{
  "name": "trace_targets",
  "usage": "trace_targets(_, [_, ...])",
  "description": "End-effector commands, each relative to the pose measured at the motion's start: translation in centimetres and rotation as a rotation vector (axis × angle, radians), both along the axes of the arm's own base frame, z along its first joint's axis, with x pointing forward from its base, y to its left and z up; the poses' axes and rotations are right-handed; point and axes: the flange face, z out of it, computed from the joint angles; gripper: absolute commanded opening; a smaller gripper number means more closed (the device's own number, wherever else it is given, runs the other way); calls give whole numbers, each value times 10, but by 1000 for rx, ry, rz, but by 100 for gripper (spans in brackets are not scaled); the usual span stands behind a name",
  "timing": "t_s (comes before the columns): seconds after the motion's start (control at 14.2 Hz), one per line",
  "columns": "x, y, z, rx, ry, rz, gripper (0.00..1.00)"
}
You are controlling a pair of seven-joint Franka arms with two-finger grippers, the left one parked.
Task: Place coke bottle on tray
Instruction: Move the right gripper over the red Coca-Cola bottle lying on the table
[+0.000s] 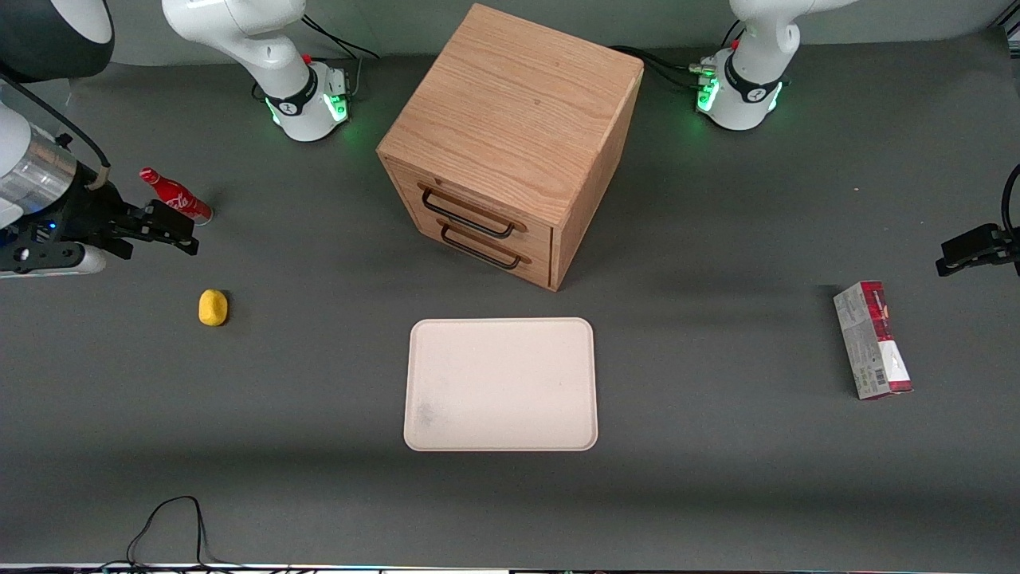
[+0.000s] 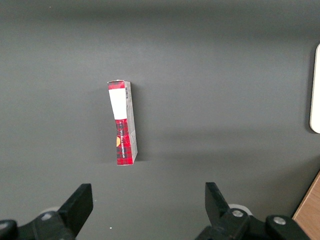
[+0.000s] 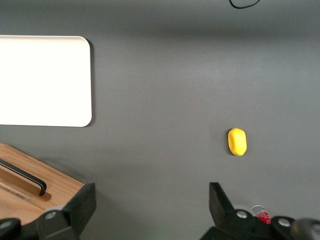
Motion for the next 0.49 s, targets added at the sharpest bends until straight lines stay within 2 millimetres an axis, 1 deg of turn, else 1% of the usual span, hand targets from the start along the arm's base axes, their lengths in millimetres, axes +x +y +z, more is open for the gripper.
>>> trace_targets(0.0, [-1,-1,3,-8,15,-26,100])
trace_targets(0.07, [-2,-5,2,-9,22,-20,100])
trace_targets(0.14, [-1,-16,-2,-10,33,-29,100])
trace_targets(0.21, [-4,-33,-9,-11,64,-12,100])
trace_targets(0.28, [-6,-57,-21,-8,106,23,100])
trace_targets(0.35, [-15,-83,-36,0,132,51,100])
trace_targets(0.42, [-30,-108,-43,-16,128,50,100])
